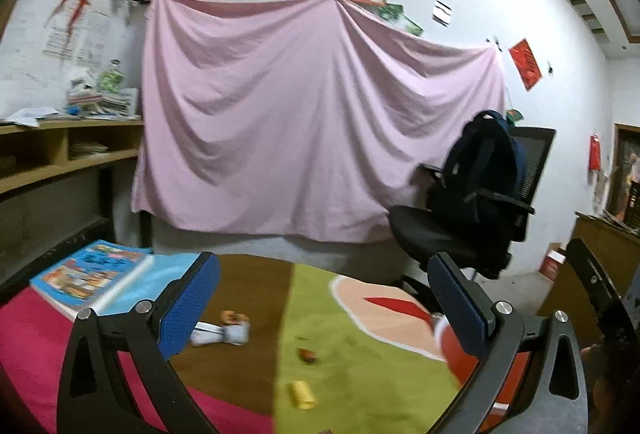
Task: Collect trash
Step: 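Move both grippers back over the table, then grasp the white crumpled tissue with the left gripper while the right grasps the yellow foam plug, then lift both held items and carry them over the orange bucket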
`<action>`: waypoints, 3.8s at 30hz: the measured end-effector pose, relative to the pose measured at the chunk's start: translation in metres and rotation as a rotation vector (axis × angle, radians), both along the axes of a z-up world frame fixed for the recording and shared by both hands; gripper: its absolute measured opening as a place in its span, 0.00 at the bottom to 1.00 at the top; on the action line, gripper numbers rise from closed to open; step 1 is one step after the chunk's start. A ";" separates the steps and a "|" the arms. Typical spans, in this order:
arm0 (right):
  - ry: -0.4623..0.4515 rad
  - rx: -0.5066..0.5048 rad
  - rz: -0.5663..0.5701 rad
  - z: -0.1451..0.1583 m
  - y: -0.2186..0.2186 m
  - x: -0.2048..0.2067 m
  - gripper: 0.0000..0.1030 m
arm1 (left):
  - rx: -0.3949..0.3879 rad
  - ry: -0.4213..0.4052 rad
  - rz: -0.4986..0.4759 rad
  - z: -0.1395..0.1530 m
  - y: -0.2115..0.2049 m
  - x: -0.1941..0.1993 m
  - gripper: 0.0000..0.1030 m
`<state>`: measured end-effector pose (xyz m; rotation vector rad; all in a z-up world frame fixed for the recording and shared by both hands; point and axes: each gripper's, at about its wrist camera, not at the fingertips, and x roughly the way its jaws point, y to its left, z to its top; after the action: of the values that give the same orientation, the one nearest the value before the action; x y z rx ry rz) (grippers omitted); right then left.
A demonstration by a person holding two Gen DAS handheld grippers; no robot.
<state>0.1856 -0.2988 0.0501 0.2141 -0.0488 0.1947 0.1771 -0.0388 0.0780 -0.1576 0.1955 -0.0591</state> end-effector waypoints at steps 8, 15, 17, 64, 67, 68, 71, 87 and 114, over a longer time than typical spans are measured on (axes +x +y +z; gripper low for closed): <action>-0.070 -0.053 0.082 0.001 0.056 -0.007 1.00 | 0.036 -0.048 0.092 -0.004 0.048 -0.027 0.99; -0.058 -0.142 0.176 -0.006 0.109 0.001 1.00 | 0.073 -0.039 0.133 -0.014 0.079 -0.038 0.99; -0.034 -0.167 0.199 -0.010 0.120 0.007 1.00 | 0.077 -0.025 0.141 -0.019 0.088 -0.038 0.99; 0.857 -0.402 0.596 -0.117 0.200 0.111 0.54 | 0.072 0.580 -0.292 -0.102 0.098 0.104 0.27; 0.859 -0.397 0.601 -0.116 0.199 0.111 0.52 | 0.088 0.585 -0.302 -0.102 0.094 0.105 0.20; 0.859 -0.396 0.602 -0.116 0.199 0.111 0.51 | 0.091 0.587 -0.304 -0.102 0.093 0.104 0.16; 0.863 -0.392 0.604 -0.116 0.198 0.110 0.45 | 0.098 0.586 -0.313 -0.102 0.089 0.101 0.07; 0.771 -0.327 0.584 -0.101 0.174 0.087 0.43 | 0.118 0.469 -0.243 -0.084 0.070 0.058 0.03; 0.226 -0.075 0.269 -0.010 0.042 0.023 0.43 | 0.186 0.042 -0.342 -0.006 -0.053 0.006 0.03</action>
<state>0.2086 -0.2572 0.0404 0.1667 0.2129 0.4377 0.1831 -0.0920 0.0717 0.0620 0.2669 -0.3770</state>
